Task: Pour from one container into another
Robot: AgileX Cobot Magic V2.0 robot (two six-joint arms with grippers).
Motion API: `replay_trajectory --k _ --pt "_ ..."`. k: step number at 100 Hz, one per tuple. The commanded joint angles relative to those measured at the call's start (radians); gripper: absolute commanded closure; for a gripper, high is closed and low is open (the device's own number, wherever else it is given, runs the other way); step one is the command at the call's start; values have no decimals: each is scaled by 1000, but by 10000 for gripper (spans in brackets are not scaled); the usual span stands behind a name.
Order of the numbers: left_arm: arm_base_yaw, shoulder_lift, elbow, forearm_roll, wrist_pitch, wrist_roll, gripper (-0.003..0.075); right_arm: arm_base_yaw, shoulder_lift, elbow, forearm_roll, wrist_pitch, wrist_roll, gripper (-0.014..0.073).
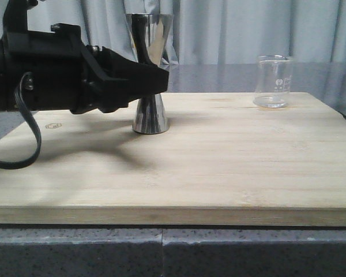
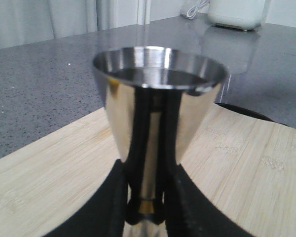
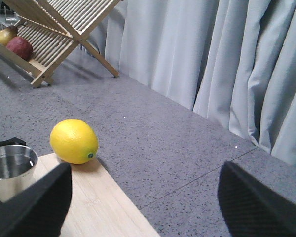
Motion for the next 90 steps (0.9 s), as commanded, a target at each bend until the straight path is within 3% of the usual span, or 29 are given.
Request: replay_trajectory --k 1,42,64,90 --pt "3 -28 -21 -29 -72 -3 738 -3 -34 -29 50 -34 -1 45" --pt "3 -28 -21 -29 -72 -3 735 -3 -34 -29 50 -34 -1 45" --pt "3 -28 -21 -29 -72 -3 664 -3 -34 -29 50 -34 -1 45" --pt "3 -28 -21 -29 -72 -3 664 -3 -34 -29 50 -34 -1 45"
